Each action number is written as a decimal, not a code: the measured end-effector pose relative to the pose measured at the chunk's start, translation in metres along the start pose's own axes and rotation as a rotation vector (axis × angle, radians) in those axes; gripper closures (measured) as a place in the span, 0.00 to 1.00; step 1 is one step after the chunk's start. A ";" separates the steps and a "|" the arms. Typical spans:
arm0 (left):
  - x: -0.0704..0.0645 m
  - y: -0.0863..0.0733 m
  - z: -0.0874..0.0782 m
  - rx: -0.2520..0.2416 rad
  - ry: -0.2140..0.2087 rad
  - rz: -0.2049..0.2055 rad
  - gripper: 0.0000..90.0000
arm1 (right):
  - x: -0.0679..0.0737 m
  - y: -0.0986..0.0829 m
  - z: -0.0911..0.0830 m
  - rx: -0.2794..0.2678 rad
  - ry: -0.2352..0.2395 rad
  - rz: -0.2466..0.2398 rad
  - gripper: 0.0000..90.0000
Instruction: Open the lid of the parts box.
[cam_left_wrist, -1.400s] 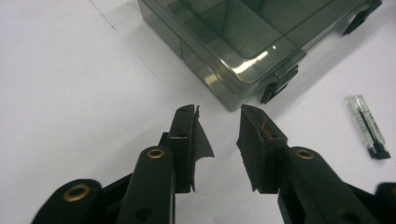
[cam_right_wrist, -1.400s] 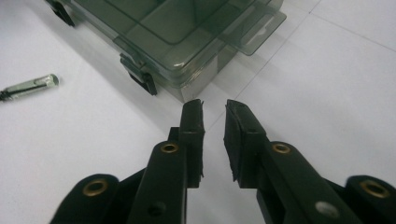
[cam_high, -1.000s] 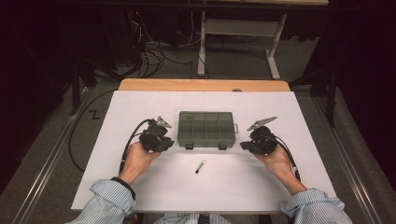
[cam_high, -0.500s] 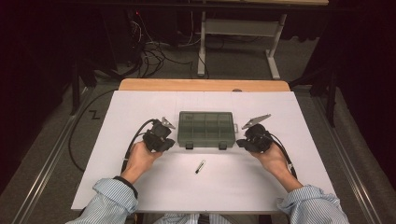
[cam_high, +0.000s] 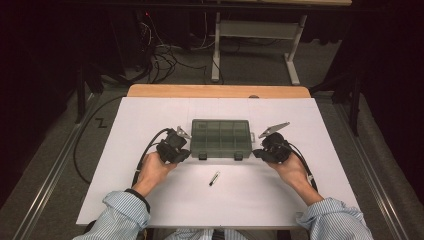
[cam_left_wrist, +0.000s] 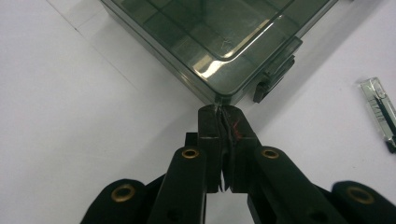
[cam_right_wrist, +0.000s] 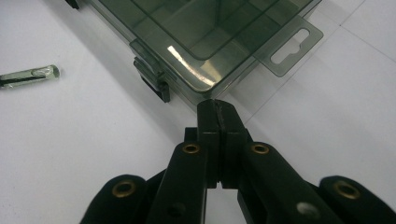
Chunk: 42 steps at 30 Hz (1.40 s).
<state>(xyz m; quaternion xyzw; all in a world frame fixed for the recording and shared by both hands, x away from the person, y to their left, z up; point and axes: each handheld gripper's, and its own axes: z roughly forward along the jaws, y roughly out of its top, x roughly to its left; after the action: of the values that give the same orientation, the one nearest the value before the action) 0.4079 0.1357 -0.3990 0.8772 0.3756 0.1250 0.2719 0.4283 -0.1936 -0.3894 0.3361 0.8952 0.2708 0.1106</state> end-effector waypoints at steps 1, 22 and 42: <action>0.000 0.000 0.000 -0.001 0.000 0.000 0.96 | 0.000 0.000 0.000 0.001 0.001 0.000 1.00; -0.002 0.001 -0.007 -0.063 0.002 0.008 0.88 | 0.004 0.000 -0.006 -0.054 0.021 -0.001 1.00; -0.010 0.016 -0.006 -0.131 0.151 0.043 0.46 | 0.001 0.002 -0.013 -0.112 0.032 0.036 0.98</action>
<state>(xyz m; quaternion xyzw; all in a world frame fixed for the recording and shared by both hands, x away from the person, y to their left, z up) 0.4076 0.1219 -0.3849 0.8535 0.3669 0.2209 0.2968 0.4236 -0.1970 -0.3776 0.3409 0.8742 0.3277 0.1098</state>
